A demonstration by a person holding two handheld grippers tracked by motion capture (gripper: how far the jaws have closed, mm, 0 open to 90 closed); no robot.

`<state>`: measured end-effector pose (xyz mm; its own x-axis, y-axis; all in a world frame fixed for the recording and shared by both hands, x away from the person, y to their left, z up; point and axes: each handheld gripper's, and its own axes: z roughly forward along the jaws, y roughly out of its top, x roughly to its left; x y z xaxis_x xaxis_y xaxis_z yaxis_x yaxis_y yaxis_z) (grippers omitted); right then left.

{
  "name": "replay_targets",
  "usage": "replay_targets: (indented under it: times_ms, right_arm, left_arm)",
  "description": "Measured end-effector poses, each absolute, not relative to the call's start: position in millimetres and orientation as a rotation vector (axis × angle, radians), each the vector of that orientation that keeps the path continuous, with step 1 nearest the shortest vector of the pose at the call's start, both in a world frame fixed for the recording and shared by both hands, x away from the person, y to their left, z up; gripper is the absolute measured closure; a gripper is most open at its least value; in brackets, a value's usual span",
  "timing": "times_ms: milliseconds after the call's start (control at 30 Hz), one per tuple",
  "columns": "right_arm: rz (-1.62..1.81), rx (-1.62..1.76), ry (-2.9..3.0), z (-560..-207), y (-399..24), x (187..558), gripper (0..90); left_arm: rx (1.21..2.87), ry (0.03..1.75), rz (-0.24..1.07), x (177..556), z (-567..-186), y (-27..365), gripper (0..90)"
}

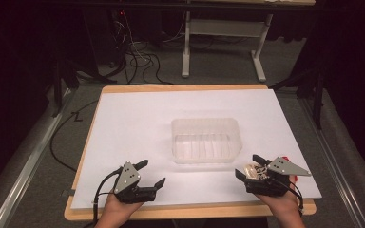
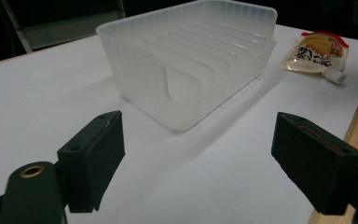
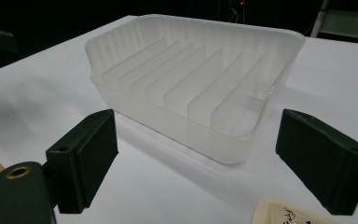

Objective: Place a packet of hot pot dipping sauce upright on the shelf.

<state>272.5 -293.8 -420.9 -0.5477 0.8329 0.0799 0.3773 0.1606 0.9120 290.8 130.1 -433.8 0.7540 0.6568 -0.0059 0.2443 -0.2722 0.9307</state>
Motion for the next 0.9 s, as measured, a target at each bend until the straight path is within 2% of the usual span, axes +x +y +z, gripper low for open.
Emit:
replay_targets:
  times_ms: [900]
  right_arm:
    - [1.302, 1.164, 1.99, -423, -312, 270, 15.8]
  left_arm:
    - [1.894, 0.702, 0.436, 296, -437, 121, 12.6]
